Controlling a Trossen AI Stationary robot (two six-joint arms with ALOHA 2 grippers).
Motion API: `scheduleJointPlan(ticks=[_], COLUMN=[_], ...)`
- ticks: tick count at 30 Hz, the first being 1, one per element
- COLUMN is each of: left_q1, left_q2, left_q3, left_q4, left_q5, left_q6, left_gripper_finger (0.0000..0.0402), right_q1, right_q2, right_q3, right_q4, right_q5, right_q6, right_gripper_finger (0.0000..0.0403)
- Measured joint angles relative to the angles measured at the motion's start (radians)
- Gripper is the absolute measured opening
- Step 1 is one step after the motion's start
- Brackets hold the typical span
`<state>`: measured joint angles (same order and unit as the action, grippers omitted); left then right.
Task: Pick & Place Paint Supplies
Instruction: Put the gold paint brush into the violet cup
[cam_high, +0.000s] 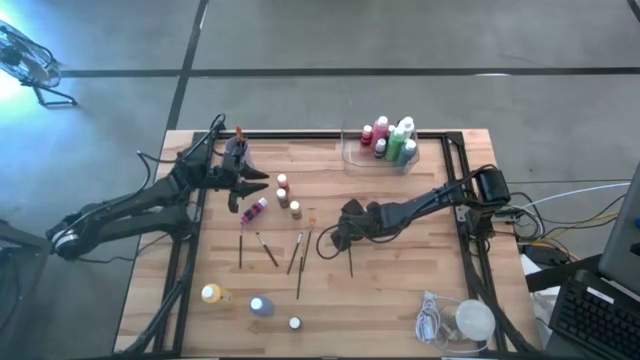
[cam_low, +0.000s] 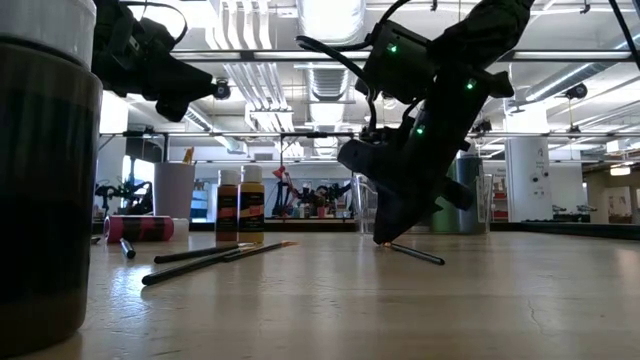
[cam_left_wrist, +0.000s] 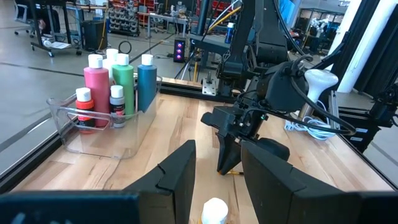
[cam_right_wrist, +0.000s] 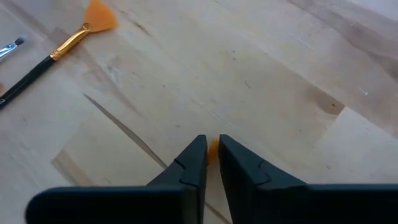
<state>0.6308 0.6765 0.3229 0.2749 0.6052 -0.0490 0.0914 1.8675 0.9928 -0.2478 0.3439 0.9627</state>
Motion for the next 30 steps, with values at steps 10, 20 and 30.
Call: scheduleJointPlan(ticks=[10, 20, 30], left_q1=[0.0, 0.0, -0.002], left_q2=[0.0, 0.0, 0.0], left_q3=[0.0, 0.0, 0.0], left_q4=[0.0, 0.002, 0.005], left_q5=[0.0, 0.0, 0.006], left_q6=[0.0, 0.0, -0.01], left_gripper_finger=[0.0135, 0.0135, 0.0135], right_q1=[0.003, 0.037, 0.077], right_q2=[-0.015, -0.073, -0.102], right_q3=[0.022, 0.129, 0.234], right_q4=[-0.003, -0.003, -0.015], right_q5=[-0.001, 0.001, 0.072], right_q6=[-0.084, -0.231, -0.384], right_gripper_finger=[0.0008, 0.0008, 0.0008])
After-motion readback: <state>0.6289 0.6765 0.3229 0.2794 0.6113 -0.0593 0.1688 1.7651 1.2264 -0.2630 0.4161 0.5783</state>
